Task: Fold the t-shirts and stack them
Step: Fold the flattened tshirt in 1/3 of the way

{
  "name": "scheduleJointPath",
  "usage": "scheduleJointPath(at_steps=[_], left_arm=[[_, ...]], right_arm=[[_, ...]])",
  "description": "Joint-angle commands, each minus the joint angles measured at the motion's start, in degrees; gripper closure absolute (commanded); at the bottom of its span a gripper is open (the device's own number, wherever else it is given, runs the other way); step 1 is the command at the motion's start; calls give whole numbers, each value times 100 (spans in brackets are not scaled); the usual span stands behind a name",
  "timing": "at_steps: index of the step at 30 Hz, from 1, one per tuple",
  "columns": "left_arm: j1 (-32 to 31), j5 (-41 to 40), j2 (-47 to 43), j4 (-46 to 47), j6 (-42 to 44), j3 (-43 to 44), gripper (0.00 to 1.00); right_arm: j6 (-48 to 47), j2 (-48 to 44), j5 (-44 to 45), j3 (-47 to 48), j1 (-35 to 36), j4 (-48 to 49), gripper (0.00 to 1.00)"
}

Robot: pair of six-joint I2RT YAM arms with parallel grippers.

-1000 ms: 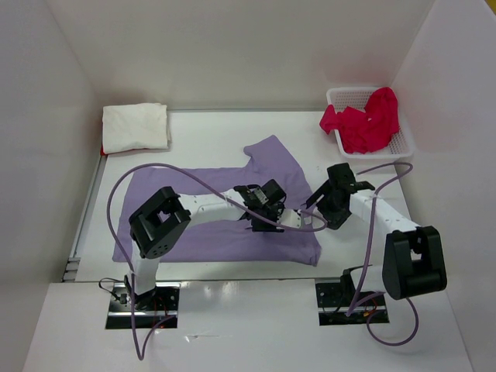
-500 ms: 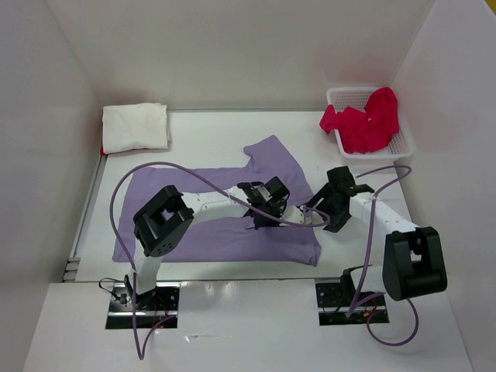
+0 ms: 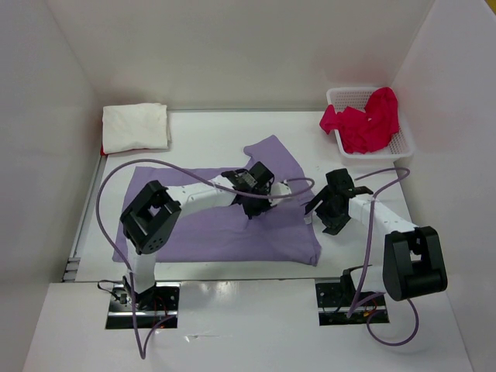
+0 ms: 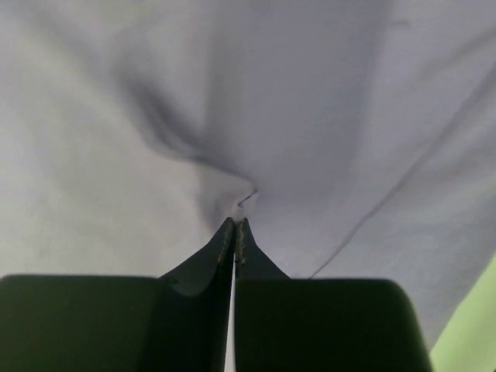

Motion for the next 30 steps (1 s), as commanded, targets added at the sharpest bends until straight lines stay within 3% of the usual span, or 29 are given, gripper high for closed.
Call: scheduleJointPath(at_steps=[1, 5, 7, 16, 20, 25, 30], left_arm=[[297, 117, -364, 369, -794, -139, 100], [500, 117, -364, 422, -1171, -139, 100], [640, 65, -364, 422, -1233, -192, 92], [1098, -445, -311, 484, -1419, -254, 87], [1343, -331, -434, 177, -1323, -254, 79], [1957, 100, -1347, -254, -709, -263, 58], [2889, -647, -2427, -702, -426, -718, 55]], right_arm=[[54, -40, 144, -49, 41, 141, 15], [54, -40, 197, -49, 94, 141, 15], [54, -40, 197, -49, 94, 141, 15], [107, -93, 311, 13, 200, 89, 15], [168, -295, 416, 65, 252, -43, 12], [168, -577, 636, 478, 358, -307, 11], [237, -716, 636, 742, 568, -998, 11]])
